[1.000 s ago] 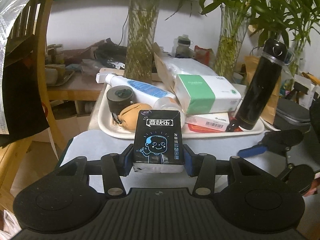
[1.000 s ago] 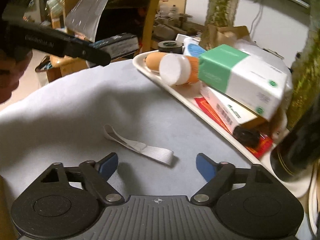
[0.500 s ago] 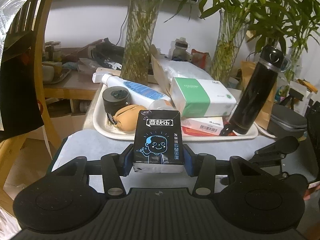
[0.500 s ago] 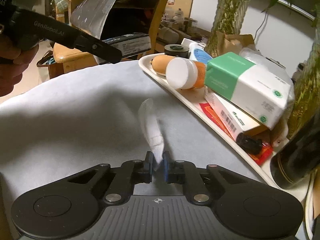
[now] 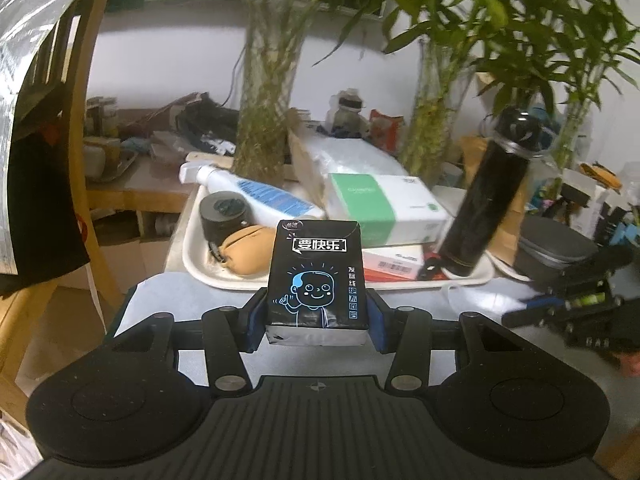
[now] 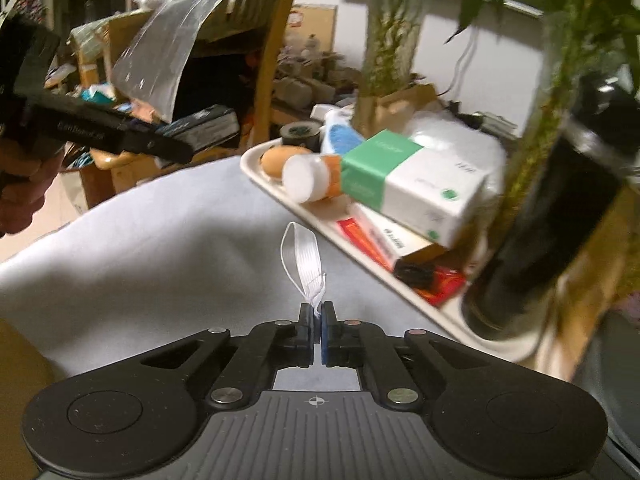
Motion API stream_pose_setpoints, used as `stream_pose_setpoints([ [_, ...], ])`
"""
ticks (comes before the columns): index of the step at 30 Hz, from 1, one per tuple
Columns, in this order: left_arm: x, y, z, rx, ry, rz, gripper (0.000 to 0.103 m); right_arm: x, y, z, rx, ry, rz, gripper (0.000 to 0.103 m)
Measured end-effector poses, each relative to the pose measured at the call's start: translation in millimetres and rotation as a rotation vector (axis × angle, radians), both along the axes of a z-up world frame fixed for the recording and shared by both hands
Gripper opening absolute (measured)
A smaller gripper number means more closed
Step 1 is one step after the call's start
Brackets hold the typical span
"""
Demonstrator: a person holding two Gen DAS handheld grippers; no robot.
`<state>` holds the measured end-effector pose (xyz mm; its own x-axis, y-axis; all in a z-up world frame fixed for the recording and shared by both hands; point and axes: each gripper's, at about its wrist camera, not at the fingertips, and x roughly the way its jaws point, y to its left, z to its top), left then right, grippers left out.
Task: Organize soft objects
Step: 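Carry the black box and white strap over the box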
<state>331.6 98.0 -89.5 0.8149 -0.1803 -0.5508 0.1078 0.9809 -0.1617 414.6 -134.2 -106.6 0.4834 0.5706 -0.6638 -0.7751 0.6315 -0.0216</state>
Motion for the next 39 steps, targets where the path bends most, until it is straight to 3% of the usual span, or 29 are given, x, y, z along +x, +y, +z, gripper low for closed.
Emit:
stream_pose_setpoints([
  [23,-93,-26,90,0.063,-0.058,-0.070,0.048,-113,-62,103,0.068,-0.097,-0.194,0.004],
  [39,-168,-56,130,0.060,-0.104,-0.150,0.048,-201,-89,146,0.142,-0.113,-0.254,0.005],
])
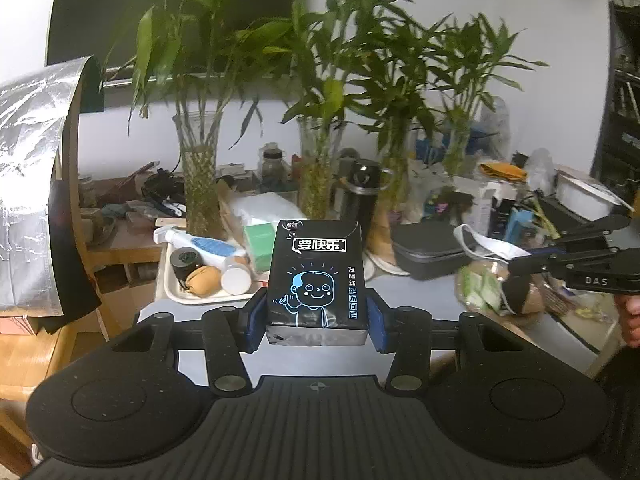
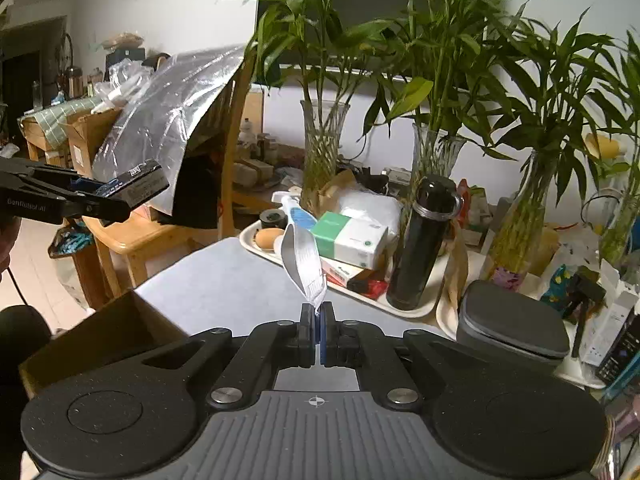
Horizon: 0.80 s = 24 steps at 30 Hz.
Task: Organize soft objects
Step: 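Carry the black box and white strap over the box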
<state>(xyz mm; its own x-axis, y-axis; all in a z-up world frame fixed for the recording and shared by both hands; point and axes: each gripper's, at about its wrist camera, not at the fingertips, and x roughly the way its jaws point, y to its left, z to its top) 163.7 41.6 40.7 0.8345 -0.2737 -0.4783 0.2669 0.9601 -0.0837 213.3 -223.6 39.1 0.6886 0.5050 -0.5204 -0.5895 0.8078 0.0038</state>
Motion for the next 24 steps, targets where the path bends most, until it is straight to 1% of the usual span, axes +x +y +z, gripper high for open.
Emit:
stream_pose_setpoints([
  [6,-27,-10,7,0.012,-0.009,-0.032,0.048,-29,-6,5,0.027,-0.001,-0.008,0.005],
  [14,-56,-24,7,0.021,-0.007,-0.078,0.048,-65,-12,7,0.046,0.004,-0.023,0.005],
  [19,-67,-33,4,0.031,-0.001,-0.109,0.048,-82,-15,3,0.060,0.023,-0.031,0.005],
  [24,-74,-36,0,0.017,0.012,-0.124,0.048,-92,-14,-4,0.076,0.049,-0.026,0.006],
])
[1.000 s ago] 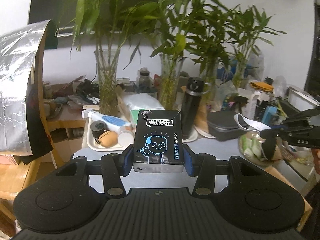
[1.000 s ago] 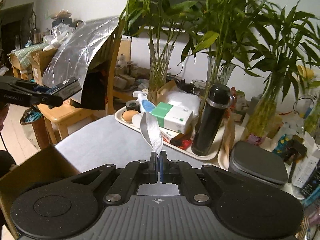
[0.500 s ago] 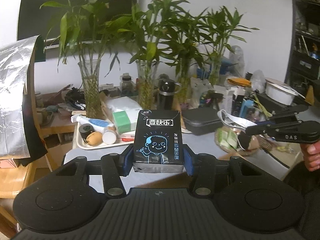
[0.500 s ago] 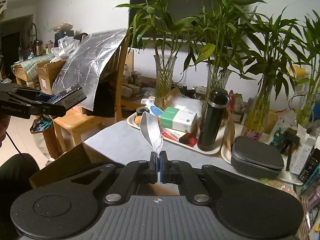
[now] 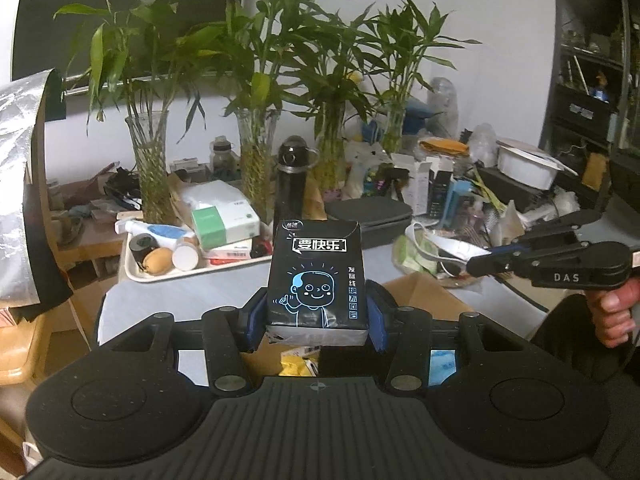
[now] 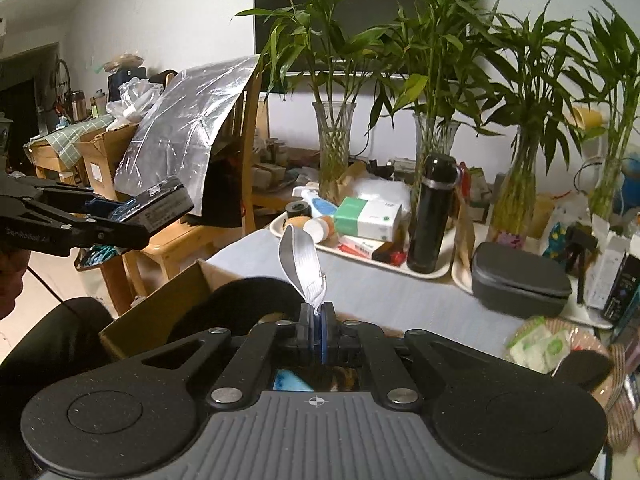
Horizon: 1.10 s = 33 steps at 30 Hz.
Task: Organize soft objects
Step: 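Carry the black box and white strap over the box, then open both tools to drop the black box and strap into the box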
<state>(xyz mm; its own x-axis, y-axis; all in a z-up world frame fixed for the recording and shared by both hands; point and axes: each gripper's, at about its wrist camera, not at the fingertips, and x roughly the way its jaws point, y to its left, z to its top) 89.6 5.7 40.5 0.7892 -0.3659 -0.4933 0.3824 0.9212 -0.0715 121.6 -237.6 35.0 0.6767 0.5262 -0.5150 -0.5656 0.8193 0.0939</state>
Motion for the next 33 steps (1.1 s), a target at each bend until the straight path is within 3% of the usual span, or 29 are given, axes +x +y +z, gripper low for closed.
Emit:
stream_pose_setpoints([
  [6,-6,-3,-7,0.005,0.015,-0.020,0.048,-2,5,-13,-0.015,0.029,0.008,0.015],
  [8,-7,-4,-10,0.002,0.023,-0.023,0.048,-2,9,-18,-0.050,0.037,0.005,0.047],
  [9,-8,-3,-11,0.000,0.026,-0.023,0.048,-3,10,-19,-0.059,0.036,0.010,0.057],
  [11,-9,-4,-12,0.000,0.031,-0.022,0.048,-8,12,-20,-0.065,0.024,0.024,0.087],
  [13,-10,-3,-13,-0.002,0.035,-0.021,0.048,-12,13,-19,-0.071,0.015,0.031,0.098],
  [17,-12,-4,-14,0.003,0.042,-0.019,0.048,-18,14,-17,-0.092,-0.001,0.033,0.103],
  [24,-10,-4,-15,0.002,0.054,-0.005,0.048,-24,12,-11,-0.095,-0.020,0.031,0.103],
  [28,0,-10,-20,0.042,0.065,0.038,0.049,-22,13,-10,-0.100,-0.016,0.012,0.103],
  [30,7,-13,-25,0.078,0.098,0.038,0.056,-21,15,-10,-0.111,-0.009,-0.011,0.103],
  [32,8,-14,-28,0.077,0.107,0.047,0.077,-22,15,-10,-0.113,0.002,-0.020,0.103],
  [33,6,-13,-29,0.067,0.097,0.054,0.079,-23,14,-10,-0.111,0.005,-0.023,0.103],
])
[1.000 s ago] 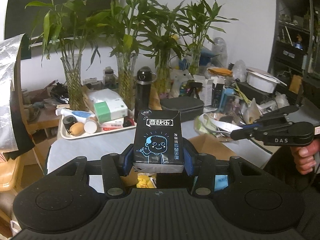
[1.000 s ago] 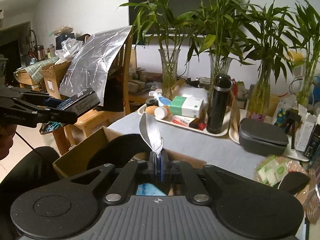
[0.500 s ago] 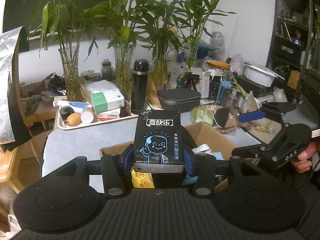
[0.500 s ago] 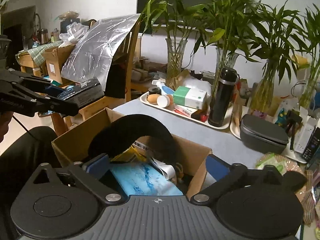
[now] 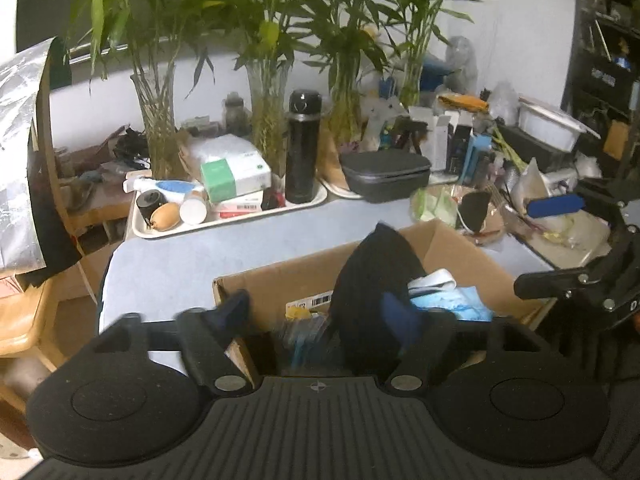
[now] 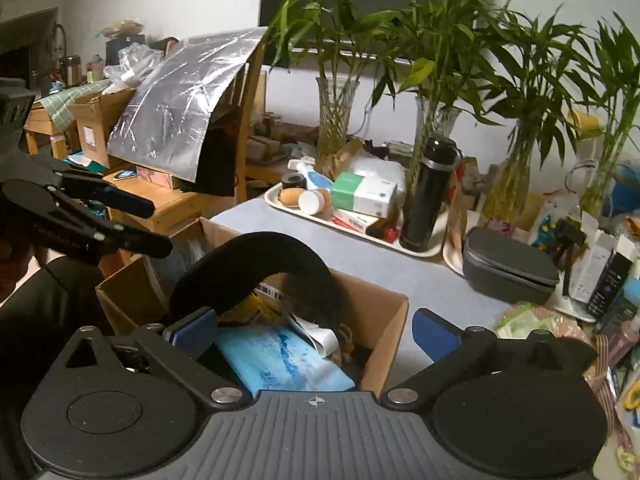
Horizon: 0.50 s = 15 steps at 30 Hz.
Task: Organize soft objects
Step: 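Open both tools to drop the black box and strap into the box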
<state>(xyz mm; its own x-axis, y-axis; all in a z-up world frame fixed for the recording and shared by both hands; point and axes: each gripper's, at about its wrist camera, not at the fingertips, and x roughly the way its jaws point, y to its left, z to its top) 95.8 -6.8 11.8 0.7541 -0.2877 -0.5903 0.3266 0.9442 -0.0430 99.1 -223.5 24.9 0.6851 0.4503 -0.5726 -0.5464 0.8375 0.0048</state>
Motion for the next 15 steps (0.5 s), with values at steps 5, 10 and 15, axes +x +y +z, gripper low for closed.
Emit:
stream_pose_setpoints([
  [5,0,1,2,0.010,0.021,0.055,0.081,-4,-1,2,-0.005,0.016,-0.011,0.103],
  [10,2,1,8,0.025,0.090,0.146,0.082,-4,0,7,-0.008,0.041,-0.041,0.103],
  [15,-1,0,13,0.043,0.133,0.169,0.082,-4,2,10,-0.001,0.062,-0.067,0.103],
])
